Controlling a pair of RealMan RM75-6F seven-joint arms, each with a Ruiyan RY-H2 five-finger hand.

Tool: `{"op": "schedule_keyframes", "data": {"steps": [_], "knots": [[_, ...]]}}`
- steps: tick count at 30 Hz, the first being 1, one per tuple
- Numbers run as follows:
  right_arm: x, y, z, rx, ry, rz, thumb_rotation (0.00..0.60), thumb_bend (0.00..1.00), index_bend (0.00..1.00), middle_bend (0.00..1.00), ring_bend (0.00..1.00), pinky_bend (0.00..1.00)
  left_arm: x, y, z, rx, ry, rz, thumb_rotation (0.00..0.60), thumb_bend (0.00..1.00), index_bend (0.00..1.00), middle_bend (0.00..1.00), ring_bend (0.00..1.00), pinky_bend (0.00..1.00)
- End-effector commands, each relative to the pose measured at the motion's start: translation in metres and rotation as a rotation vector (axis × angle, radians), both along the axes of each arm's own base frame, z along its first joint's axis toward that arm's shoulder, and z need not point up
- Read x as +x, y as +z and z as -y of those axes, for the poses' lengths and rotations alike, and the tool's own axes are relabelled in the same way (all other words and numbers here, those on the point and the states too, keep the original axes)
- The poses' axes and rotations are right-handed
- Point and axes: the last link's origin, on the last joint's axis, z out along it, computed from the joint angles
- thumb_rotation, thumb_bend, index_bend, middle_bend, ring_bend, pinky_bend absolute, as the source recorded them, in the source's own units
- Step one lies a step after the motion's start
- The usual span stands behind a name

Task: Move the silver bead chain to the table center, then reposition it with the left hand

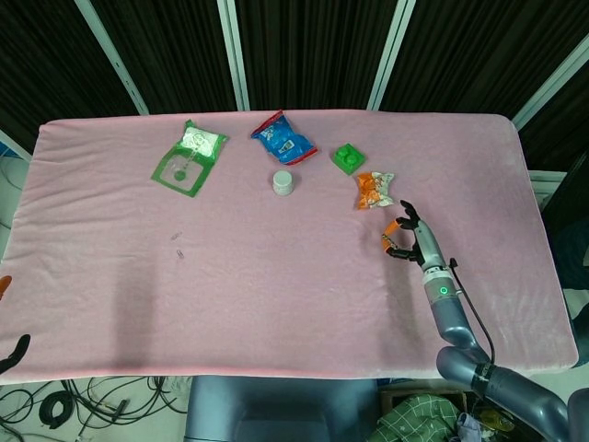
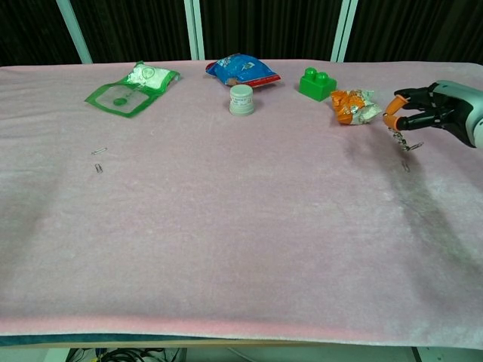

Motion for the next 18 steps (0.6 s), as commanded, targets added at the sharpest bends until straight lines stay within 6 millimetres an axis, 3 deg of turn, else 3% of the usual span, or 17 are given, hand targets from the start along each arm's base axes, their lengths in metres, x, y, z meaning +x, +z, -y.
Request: {"op": "schedule_keyframes", "data": {"steps": [1,18], "knots": [[-0.006,-0.006,0.004,-0.001,-0.012,0.005,0.600,0.36,0.64,0.00,0.02,0.18,0.000,0.000,-0.001,0.000,0.001,-0.003,0.600,0.29,0.11,0.05,0.00,0.00],[-0.019,-0.023,0.000,0.030,-0.034,0.014,0.600,0.36,0.65,0.00,0.02,0.18,0.001,-0.004,-0.001,-0.007,0.000,-0.012,0.600,0.29,0.11,0.05,0.00,0.00]]}}
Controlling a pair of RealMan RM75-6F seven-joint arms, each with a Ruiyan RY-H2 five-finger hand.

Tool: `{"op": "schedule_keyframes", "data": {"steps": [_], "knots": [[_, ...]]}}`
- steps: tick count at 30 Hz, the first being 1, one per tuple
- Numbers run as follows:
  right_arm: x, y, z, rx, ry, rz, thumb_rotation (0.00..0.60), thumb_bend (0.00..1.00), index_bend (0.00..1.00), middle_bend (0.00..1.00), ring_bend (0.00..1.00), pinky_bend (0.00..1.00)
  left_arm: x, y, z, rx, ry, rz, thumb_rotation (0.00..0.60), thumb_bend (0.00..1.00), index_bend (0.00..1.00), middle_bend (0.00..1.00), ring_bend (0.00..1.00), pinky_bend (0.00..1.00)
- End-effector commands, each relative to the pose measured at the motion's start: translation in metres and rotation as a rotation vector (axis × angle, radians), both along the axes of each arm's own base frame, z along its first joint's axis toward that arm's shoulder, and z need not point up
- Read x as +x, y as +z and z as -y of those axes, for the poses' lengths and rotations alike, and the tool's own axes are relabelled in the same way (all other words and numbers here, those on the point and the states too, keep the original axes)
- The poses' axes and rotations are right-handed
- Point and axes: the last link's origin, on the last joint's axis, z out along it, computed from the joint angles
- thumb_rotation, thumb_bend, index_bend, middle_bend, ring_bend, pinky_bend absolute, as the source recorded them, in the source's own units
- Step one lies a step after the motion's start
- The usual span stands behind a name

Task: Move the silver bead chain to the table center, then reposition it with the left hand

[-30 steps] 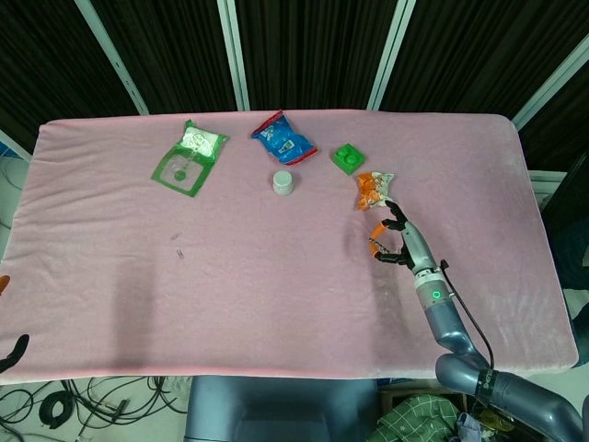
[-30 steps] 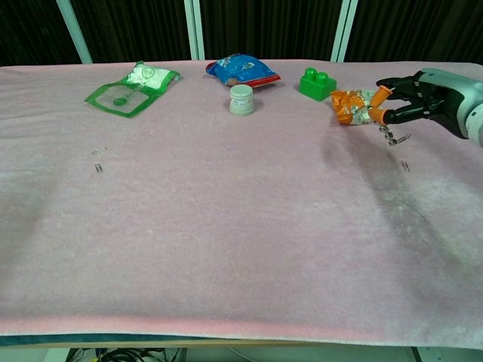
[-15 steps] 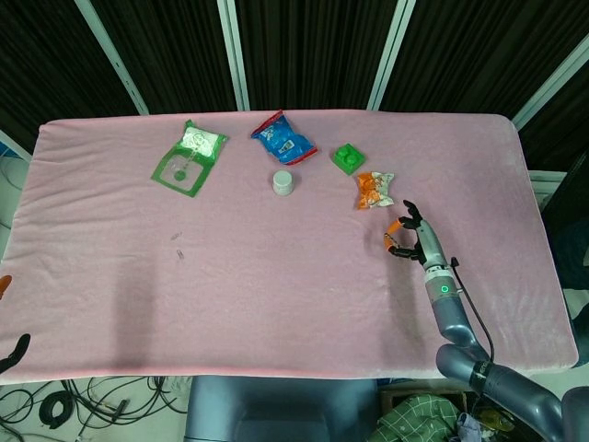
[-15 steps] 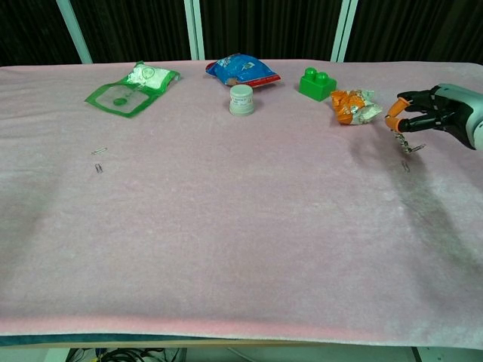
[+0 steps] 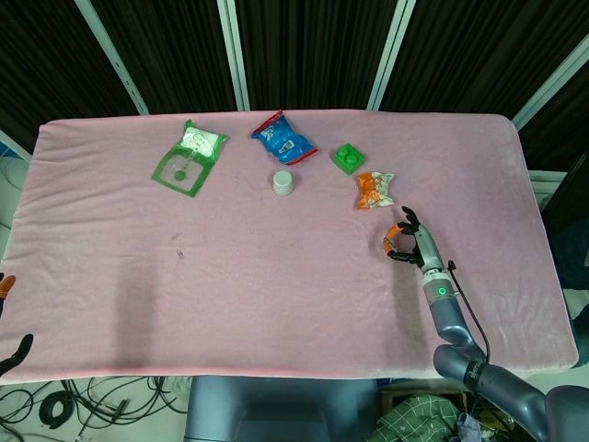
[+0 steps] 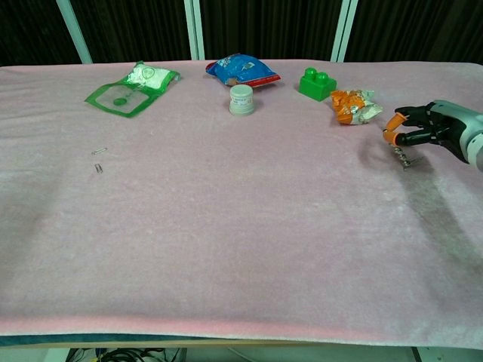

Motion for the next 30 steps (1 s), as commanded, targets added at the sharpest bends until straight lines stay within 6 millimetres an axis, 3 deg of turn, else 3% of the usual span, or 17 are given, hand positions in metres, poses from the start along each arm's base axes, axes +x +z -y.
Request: {"op": "schedule_keyframes", "data": {"steps": [1,7,15,22,30], "knots": [[0.001,-0.003,-0.001,0.003,0.002,0.009,0.600,0.36,0.65,0.00,0.02,0.18,0.000,0.000,0.000,-0.002,0.001,0.000,0.600,0.29,0.11,0.05,0.00,0.00],[0.004,-0.004,0.000,-0.001,0.014,0.020,0.600,0.36,0.65,0.00,0.02,0.18,0.000,0.001,0.000,0.001,0.000,0.002,0.600,0.29,0.11,0.05,0.00,0.00],[0.018,0.009,-0.001,-0.013,0.080,-0.005,0.600,0.36,0.65,0.00,0.02,0.18,0.000,0.001,0.000,-0.002,-0.003,0.006,0.600,0.29,0.11,0.05,0.00,0.00],[0.052,0.012,-0.014,0.038,0.223,-0.140,0.600,0.36,0.65,0.00,0.02,0.18,0.000,0.006,0.003,0.008,-0.012,0.021,0.600,0.29,0.11,0.05,0.00,0.00],[0.107,-0.005,-0.022,0.041,0.386,-0.357,0.600,0.36,0.66,0.00,0.02,0.18,-0.001,0.007,0.004,-0.003,-0.021,0.032,0.600,0.29,0.11,0.05,0.00,0.00]]}}
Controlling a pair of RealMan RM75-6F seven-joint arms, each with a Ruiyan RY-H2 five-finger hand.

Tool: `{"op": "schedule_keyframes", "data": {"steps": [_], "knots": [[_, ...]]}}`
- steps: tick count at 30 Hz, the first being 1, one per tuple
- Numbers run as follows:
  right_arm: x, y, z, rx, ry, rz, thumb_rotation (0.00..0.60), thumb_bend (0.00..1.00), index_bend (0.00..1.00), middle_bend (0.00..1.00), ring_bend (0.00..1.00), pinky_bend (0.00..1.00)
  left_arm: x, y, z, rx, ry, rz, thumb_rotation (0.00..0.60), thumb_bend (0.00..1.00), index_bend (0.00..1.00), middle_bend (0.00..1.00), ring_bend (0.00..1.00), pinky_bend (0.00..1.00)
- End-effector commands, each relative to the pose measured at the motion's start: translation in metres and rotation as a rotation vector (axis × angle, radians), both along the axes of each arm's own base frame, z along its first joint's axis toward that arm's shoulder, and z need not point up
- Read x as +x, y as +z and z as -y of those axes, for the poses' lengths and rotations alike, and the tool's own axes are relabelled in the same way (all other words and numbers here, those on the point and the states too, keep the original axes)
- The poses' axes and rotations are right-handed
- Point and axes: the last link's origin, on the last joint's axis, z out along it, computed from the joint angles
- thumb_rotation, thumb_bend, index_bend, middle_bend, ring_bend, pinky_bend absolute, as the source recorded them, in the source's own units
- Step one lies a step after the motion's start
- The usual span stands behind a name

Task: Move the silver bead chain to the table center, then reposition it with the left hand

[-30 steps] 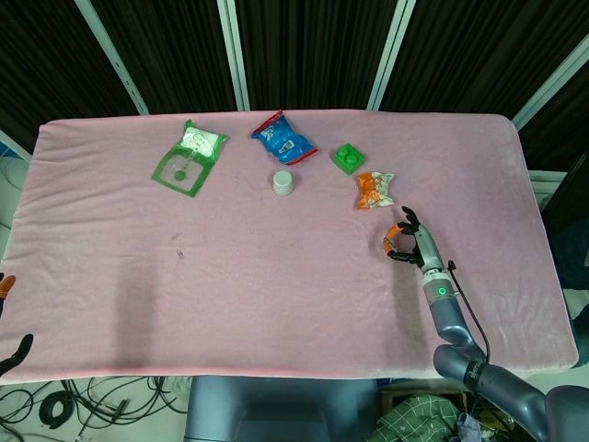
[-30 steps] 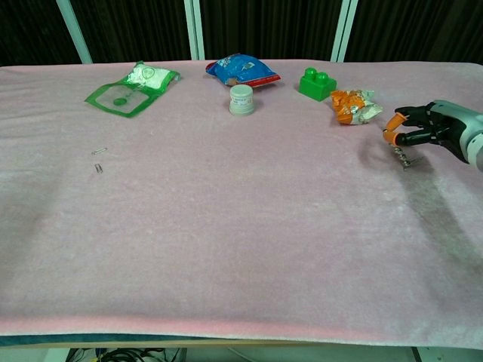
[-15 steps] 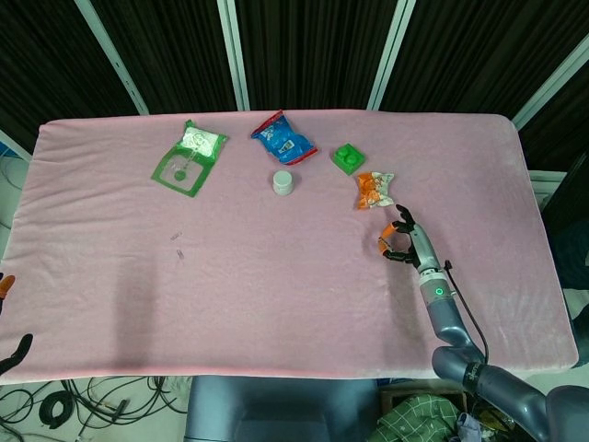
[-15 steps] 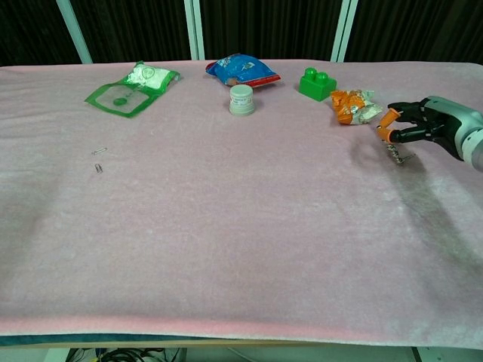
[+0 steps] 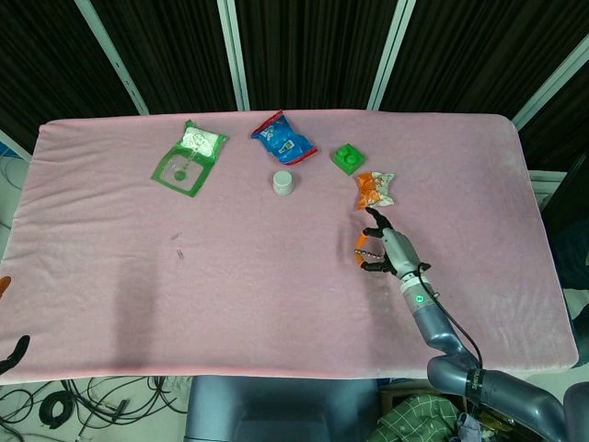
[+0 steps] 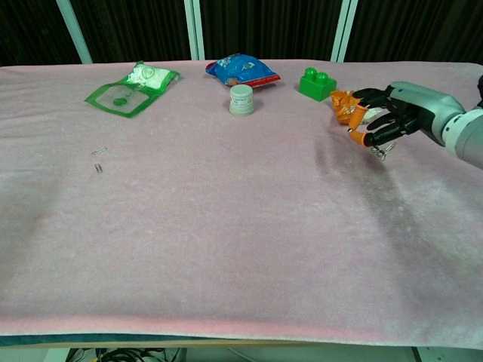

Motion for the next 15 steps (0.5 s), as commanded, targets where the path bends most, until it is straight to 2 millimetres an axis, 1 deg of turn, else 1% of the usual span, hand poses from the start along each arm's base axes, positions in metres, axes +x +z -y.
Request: {"op": "schedule_keyframes", "data": {"steps": [1,7,15], "knots": [[0.041,-0.012,-0.005,0.000,0.091,-0.102,0.600,0.36,0.66,0.00,0.03,0.18,0.000,0.001,0.001,-0.001,-0.003,0.004,0.600,0.29,0.11,0.05,0.00,0.00],[0.076,-0.031,-0.006,0.031,0.122,-0.189,0.600,0.36,0.66,0.00,0.03,0.18,-0.001,0.007,0.003,0.019,-0.011,0.018,0.600,0.29,0.11,0.05,0.00,0.00],[0.114,-0.054,-0.006,0.065,0.114,-0.253,0.600,0.36,0.67,0.00,0.03,0.18,-0.002,0.010,0.004,0.018,-0.019,0.033,0.600,0.29,0.11,0.05,0.00,0.00]]}}
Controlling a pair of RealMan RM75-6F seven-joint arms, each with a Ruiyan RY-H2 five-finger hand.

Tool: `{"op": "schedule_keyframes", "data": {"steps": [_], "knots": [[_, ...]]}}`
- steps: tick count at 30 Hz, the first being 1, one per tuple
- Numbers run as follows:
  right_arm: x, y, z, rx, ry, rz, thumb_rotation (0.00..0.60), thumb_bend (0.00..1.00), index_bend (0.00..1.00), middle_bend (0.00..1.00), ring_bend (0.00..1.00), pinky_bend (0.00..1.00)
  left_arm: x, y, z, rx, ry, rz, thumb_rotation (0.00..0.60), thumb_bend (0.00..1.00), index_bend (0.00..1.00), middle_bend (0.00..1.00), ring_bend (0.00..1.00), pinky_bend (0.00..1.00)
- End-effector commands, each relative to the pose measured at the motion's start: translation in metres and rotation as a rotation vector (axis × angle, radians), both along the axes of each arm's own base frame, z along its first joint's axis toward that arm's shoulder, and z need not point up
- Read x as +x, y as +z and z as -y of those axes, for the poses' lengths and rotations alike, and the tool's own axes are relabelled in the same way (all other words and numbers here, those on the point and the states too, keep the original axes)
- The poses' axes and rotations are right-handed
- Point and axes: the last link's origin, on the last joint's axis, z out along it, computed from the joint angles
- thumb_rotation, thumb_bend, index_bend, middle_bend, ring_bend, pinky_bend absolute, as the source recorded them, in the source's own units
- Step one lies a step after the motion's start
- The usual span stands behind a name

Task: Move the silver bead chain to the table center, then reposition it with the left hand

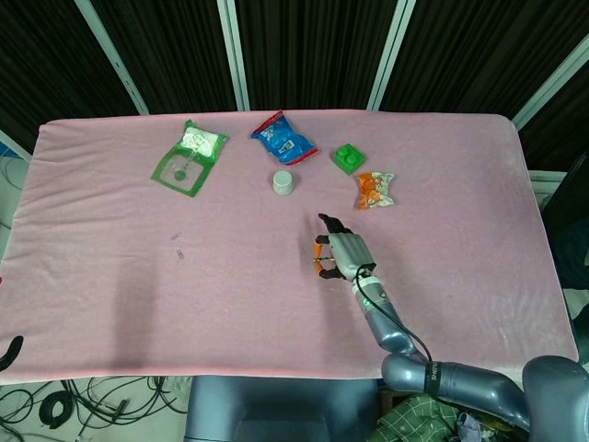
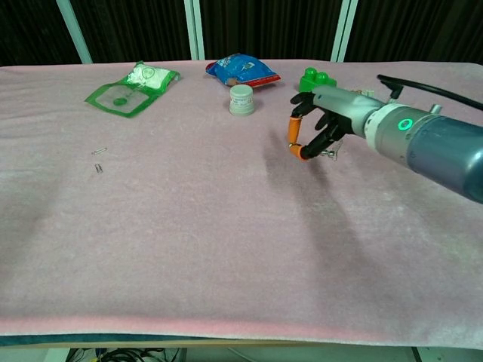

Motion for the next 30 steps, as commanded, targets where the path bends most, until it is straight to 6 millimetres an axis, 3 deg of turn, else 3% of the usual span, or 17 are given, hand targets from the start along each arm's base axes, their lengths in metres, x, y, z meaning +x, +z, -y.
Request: {"op": "schedule_keyframes", "data": {"steps": [1,13,30], "knots": [[0.028,-0.015,-0.002,0.020,0.000,-0.008,0.600,0.36,0.67,0.00,0.03,0.18,0.000,0.001,0.000,-0.003,-0.003,0.002,0.600,0.29,0.11,0.05,0.00,0.00],[0.066,-0.051,-0.002,0.093,-0.082,0.007,0.600,0.36,0.68,0.00,0.03,0.18,-0.002,0.004,0.001,-0.006,-0.003,0.016,0.600,0.29,0.11,0.05,0.00,0.00],[0.095,-0.081,-0.002,0.099,-0.072,0.012,0.600,0.36,0.68,0.00,0.03,0.18,-0.003,0.006,0.000,-0.004,0.001,0.024,0.600,0.29,0.11,0.05,0.00,0.00]]}}
